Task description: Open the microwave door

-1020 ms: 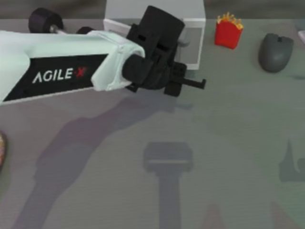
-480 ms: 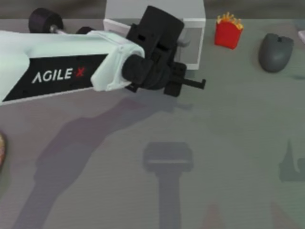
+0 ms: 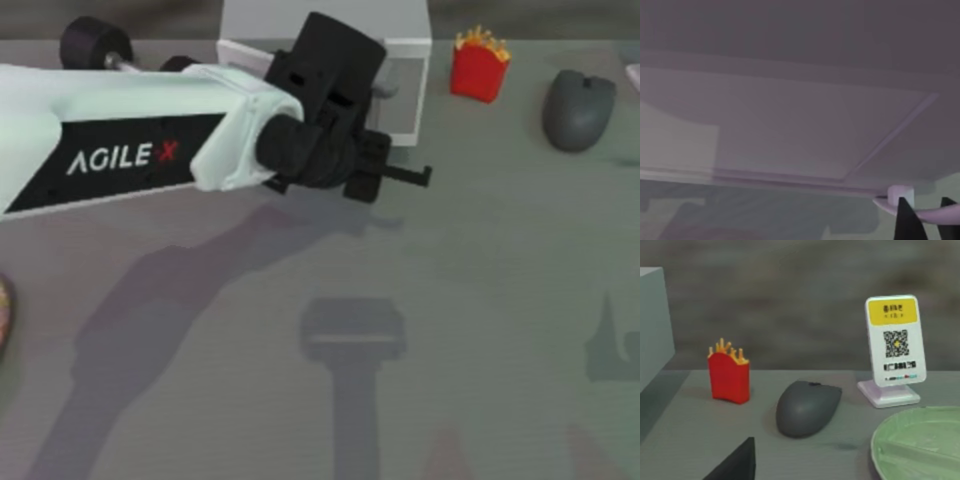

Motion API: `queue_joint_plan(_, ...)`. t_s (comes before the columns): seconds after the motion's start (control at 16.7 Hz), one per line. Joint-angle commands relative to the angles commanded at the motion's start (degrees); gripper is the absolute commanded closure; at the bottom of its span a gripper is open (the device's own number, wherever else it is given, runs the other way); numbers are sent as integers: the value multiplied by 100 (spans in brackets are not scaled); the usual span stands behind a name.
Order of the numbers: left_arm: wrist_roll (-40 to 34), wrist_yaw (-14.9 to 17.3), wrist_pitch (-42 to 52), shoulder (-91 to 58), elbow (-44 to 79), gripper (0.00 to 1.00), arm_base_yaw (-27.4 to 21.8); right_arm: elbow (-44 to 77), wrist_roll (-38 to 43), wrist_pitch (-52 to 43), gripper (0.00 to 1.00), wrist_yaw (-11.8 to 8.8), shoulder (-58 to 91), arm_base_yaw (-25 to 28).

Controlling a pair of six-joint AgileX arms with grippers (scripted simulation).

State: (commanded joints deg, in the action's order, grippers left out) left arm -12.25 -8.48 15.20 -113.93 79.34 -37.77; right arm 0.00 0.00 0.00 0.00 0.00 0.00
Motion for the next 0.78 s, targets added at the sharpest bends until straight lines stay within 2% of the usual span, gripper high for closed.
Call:
queue_joint_plan(0.3,0,0,0,0,0,100,0,0,0,0,0,0,0,0)
queue_joint_plan(0.78,222,186,-96,141,-209,100,62,0,0,0,0,0,0,0)
